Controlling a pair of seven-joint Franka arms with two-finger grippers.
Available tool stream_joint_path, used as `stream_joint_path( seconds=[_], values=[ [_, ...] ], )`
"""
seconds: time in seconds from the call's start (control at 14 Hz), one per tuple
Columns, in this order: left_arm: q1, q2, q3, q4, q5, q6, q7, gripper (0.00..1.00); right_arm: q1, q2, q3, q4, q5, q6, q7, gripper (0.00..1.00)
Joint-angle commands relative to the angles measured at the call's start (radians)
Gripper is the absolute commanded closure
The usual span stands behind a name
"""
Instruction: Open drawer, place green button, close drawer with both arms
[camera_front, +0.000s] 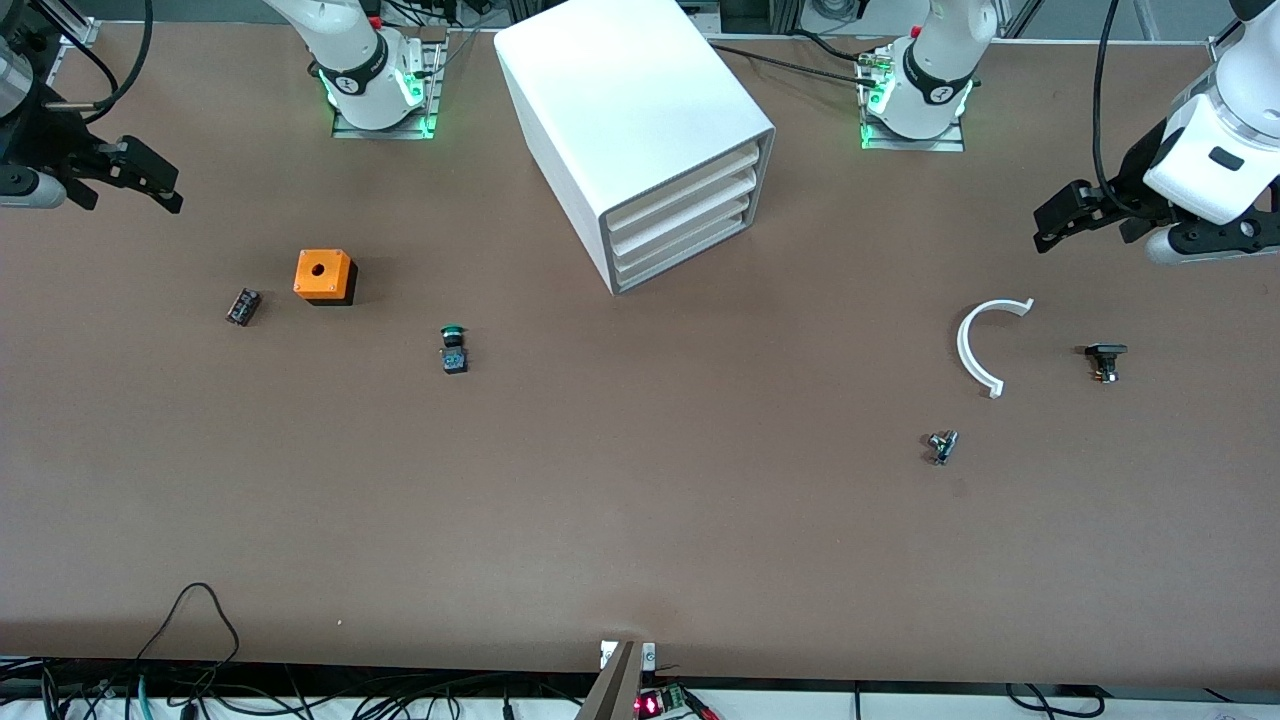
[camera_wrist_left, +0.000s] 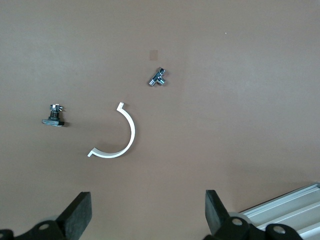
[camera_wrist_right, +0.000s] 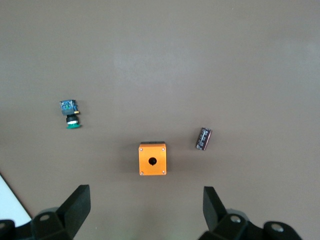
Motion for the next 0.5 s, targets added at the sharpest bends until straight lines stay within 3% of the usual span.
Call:
stream_joint_path(
  seconds=[0.0, 0.43],
  values=[
    [0.003, 0.014, -0.001, 0.034, 0.001, -0.023, 0.012, 0.00, -0.001, -0.021, -0.001, 0.001, 0.012, -0.042, 0.004, 0.00],
    [0.000, 0.033, -0.009, 0.034, 0.018, -0.023, 0.021, 0.00, -0.001, -0.021, -0.001, 0.008, 0.012, -0.041, 0.004, 0.00]
  ],
)
